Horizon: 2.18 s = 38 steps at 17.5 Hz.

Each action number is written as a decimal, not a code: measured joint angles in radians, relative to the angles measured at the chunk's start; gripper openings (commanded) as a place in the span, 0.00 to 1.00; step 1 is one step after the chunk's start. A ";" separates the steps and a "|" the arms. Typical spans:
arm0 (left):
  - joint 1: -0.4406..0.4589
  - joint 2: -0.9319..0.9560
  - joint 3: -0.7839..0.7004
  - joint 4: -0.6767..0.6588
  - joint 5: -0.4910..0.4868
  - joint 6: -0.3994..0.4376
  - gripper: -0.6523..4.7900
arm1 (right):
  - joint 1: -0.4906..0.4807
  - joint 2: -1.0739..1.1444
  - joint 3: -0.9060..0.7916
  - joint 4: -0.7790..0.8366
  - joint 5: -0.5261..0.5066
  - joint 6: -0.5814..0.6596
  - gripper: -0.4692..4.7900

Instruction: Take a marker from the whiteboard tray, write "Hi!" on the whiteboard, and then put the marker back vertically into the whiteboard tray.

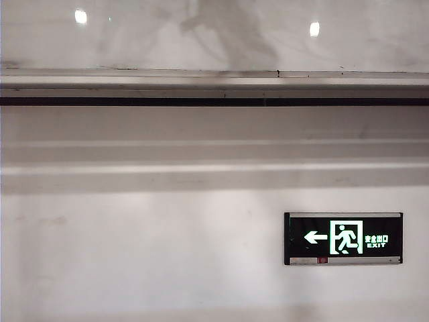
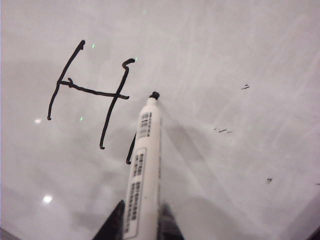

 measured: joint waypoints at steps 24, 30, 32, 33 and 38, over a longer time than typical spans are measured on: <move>0.000 0.000 0.000 0.000 0.000 0.000 0.11 | -0.057 -0.045 0.005 -0.002 0.002 -0.034 0.09; 0.000 0.000 0.000 0.000 0.000 0.000 0.11 | -0.056 -0.044 0.005 -0.040 0.000 -0.034 0.09; 0.000 0.000 0.000 0.000 0.000 0.000 0.11 | -0.056 -0.044 0.005 -0.081 0.000 -0.034 0.09; 0.000 0.000 0.000 0.000 0.000 0.000 0.11 | -0.056 -0.044 0.005 -0.105 0.000 -0.033 0.09; 0.000 0.000 0.000 0.000 0.000 0.000 0.11 | -0.056 -0.043 0.005 -0.195 0.003 -0.026 0.09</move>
